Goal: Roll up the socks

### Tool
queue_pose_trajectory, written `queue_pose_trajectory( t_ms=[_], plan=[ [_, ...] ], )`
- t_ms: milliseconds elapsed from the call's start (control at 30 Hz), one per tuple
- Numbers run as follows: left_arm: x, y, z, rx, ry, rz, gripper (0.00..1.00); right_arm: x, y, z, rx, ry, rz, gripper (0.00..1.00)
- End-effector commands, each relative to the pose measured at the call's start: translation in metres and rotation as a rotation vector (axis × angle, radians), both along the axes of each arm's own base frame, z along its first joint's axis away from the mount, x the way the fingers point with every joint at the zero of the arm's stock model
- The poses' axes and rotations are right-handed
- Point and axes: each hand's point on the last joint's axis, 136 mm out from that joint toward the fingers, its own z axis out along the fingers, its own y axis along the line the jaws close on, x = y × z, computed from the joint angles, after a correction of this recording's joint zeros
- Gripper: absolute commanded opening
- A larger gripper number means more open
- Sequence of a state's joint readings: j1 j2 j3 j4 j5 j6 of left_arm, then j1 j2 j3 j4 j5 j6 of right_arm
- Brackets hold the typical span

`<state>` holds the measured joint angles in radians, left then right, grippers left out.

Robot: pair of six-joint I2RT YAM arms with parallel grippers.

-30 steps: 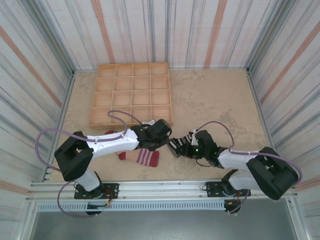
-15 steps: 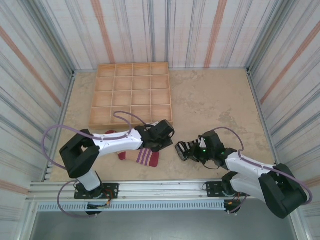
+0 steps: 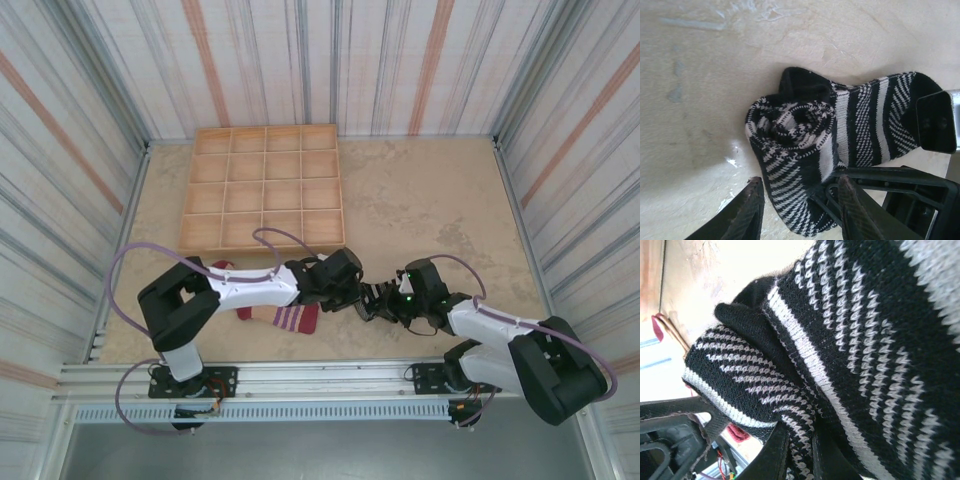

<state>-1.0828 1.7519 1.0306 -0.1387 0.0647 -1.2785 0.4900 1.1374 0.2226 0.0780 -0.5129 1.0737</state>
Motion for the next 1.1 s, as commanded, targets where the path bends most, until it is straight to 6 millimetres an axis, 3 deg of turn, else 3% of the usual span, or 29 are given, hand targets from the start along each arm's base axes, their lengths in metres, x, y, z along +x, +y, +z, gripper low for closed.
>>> queue_pose_trajectory(
  t_ms=[0, 267, 500, 800, 967, 1067],
  plan=[
    [0.0, -0.008, -0.006, -0.004, 0.006, -0.018, 0.43, -0.076, -0.068, -0.072, -0.329, 0.359, -0.107, 0.0],
    [0.005, 0.009, -0.02, 0.042, -0.013, 0.065, 0.43, -0.075, -0.067, -0.072, -0.313, 0.353, -0.111, 0.0],
    [0.006, 0.004, -0.031, 0.049, -0.009, 0.061, 0.43, -0.074, -0.067, -0.072, -0.308, 0.346, -0.111, 0.01],
    [0.006, 0.013, -0.05, 0.12, 0.044, 0.078, 0.42, -0.071, -0.063, -0.069, -0.283, 0.335, -0.106, 0.05],
    [0.008, 0.02, -0.057, 0.16, 0.068, 0.075, 0.34, -0.068, -0.062, -0.065, -0.268, 0.311, -0.106, 0.12],
    [0.011, 0.021, -0.058, 0.163, 0.076, 0.056, 0.16, -0.064, -0.06, -0.062, -0.259, 0.288, -0.1, 0.23]
  ],
)
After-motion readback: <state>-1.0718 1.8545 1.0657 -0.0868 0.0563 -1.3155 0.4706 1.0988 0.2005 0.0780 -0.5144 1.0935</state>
